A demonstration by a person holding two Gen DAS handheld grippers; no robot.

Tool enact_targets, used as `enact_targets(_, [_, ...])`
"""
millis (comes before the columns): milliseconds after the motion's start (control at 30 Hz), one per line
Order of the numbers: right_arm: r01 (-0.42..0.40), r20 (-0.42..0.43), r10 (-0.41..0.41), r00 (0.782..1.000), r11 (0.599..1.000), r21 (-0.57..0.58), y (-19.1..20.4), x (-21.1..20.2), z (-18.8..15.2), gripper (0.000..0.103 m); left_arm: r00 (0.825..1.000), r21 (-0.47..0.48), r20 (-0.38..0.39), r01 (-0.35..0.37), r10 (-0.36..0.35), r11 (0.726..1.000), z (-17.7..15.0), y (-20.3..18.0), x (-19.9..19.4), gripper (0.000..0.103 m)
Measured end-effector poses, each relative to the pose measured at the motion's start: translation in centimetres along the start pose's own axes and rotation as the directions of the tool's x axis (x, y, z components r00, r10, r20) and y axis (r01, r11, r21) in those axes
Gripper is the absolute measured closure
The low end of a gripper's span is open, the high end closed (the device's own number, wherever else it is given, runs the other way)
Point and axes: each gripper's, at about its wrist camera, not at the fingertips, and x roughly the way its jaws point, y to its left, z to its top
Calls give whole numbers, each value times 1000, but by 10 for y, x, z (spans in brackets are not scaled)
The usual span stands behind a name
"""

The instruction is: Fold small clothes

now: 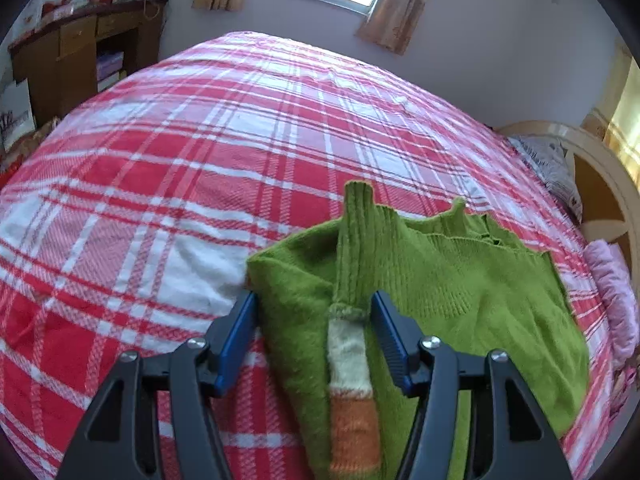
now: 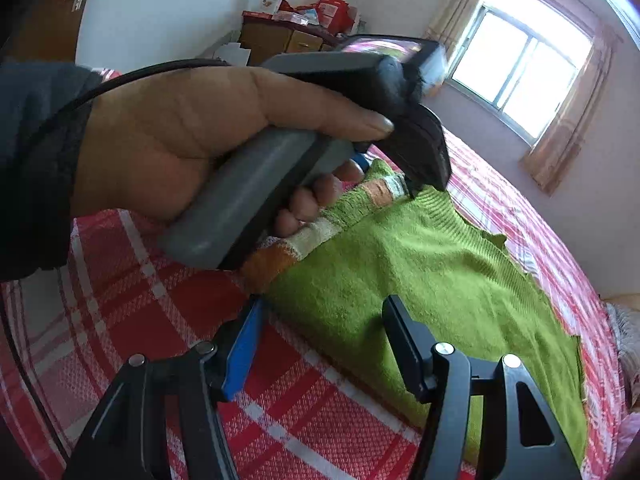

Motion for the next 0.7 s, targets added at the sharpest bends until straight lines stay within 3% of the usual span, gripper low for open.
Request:
enact_targets(67, [0,1,0,1000,1000,-15,2,3,3,42,1000,6,-5,11,-11,1000,1,0,4,66])
enact_targets(100, [-16,-2,16,1000,1000,-14,2,4,4,52,1000,7,-7,17,-17,1000,1,1,6,79])
enact_targets(133, [-40,-7,40,999,999,-12,3,5,5,68,1000,2,-3,25,-25,1000,0,2,6,85])
enact_targets(167, [-50,-6,49,999,999,-17,4,5,5,75,1000,-5,2,30,-30,1000,0,5,4,87])
enact_targets(233, [-51,6,51,999,998,-32,8,0,4,92,998,-41,6,61,-61,997,0,10,2,89])
enact_targets(400, [-106,40,105,994,994,37,-7,-10,-3,96,986,-165,7,165,-166,972,2,29,-5,91])
enact_targets(700, [-163,94,150,984,975,152,-37,-25,-14,97,980,-206,31,200,-198,958,7,20,-19,91])
